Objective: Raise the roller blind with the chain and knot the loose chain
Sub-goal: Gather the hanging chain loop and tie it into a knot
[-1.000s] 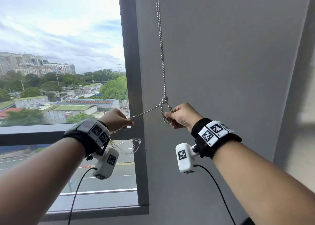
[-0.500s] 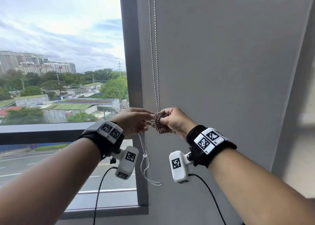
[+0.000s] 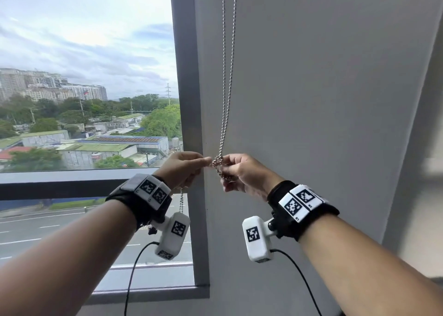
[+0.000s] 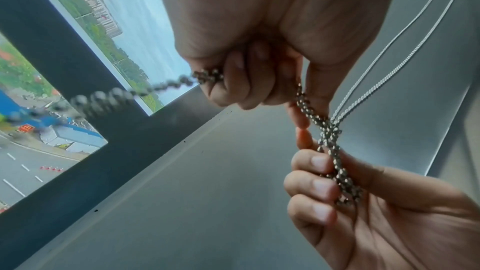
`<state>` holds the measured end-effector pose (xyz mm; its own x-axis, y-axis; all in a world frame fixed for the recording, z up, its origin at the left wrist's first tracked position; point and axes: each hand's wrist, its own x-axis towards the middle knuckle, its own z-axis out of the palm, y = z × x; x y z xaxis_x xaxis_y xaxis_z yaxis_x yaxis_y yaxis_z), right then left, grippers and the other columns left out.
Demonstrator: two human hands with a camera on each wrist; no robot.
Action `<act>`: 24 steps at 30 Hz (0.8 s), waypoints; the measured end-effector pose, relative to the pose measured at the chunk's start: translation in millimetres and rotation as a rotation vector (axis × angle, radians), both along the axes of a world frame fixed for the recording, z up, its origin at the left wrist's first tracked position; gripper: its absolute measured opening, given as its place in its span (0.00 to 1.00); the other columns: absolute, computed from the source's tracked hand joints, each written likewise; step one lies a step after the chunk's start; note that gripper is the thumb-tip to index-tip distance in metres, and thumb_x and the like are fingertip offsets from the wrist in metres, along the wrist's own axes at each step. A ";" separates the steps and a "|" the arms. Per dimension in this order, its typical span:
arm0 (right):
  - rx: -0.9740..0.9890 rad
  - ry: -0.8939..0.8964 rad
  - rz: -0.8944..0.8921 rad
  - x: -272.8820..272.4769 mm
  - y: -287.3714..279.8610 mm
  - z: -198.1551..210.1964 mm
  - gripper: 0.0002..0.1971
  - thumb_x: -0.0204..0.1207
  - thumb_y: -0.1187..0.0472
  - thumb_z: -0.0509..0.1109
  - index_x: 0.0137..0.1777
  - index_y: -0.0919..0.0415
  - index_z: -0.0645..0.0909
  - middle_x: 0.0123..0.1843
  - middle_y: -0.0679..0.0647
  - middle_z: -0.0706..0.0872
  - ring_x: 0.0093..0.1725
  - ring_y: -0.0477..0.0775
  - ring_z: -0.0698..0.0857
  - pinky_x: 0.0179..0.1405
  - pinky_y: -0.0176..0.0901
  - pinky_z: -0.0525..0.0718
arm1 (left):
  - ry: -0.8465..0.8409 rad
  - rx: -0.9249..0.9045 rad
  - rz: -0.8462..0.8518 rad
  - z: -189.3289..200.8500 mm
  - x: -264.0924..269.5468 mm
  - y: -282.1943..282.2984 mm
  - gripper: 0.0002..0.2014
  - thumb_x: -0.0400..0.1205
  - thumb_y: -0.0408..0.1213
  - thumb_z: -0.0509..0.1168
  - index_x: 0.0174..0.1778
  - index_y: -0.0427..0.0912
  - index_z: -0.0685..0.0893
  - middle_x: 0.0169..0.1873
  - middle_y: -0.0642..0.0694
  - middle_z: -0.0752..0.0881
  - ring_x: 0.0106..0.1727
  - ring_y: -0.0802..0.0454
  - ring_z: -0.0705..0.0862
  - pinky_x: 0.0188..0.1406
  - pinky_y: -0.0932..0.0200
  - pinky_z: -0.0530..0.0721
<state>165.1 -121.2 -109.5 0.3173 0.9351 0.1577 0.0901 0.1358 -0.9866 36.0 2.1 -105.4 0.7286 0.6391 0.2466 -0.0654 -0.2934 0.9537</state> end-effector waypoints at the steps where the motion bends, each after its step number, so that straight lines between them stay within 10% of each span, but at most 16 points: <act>1: 0.018 0.034 0.003 0.0 -0.1 -1.3 0.07 0.82 0.72 0.64 0.58 0.67 0.77 0.35 0.57 0.78 0.29 0.53 0.77 0.28 0.43 0.81 | 0.003 0.050 0.018 -1.0 0.2 -0.1 0.10 0.76 0.38 0.69 0.43 0.33 0.86 0.17 0.48 0.69 0.16 0.56 0.63 0.15 0.68 0.60; 11: 0.095 0.193 0.012 4.2 -3.5 -4.9 0.05 0.80 0.74 0.65 0.48 0.68 0.82 0.37 0.61 0.85 0.29 0.52 0.79 0.25 0.38 0.81 | -0.089 -0.067 -0.047 -25.4 1.2 -1.4 0.06 0.78 0.35 0.67 0.44 0.36 0.85 0.18 0.50 0.72 0.16 0.57 0.62 0.17 0.67 0.55; 24: 0.107 -0.085 -0.105 -0.2 8.4 -9.5 0.12 0.76 0.60 0.75 0.52 0.69 0.88 0.44 0.61 0.89 0.41 0.55 0.84 0.35 0.42 0.84 | -0.133 -0.104 0.061 -47.1 12.2 -9.1 0.10 0.78 0.39 0.67 0.34 0.39 0.85 0.15 0.49 0.67 0.12 0.56 0.62 0.14 0.69 0.59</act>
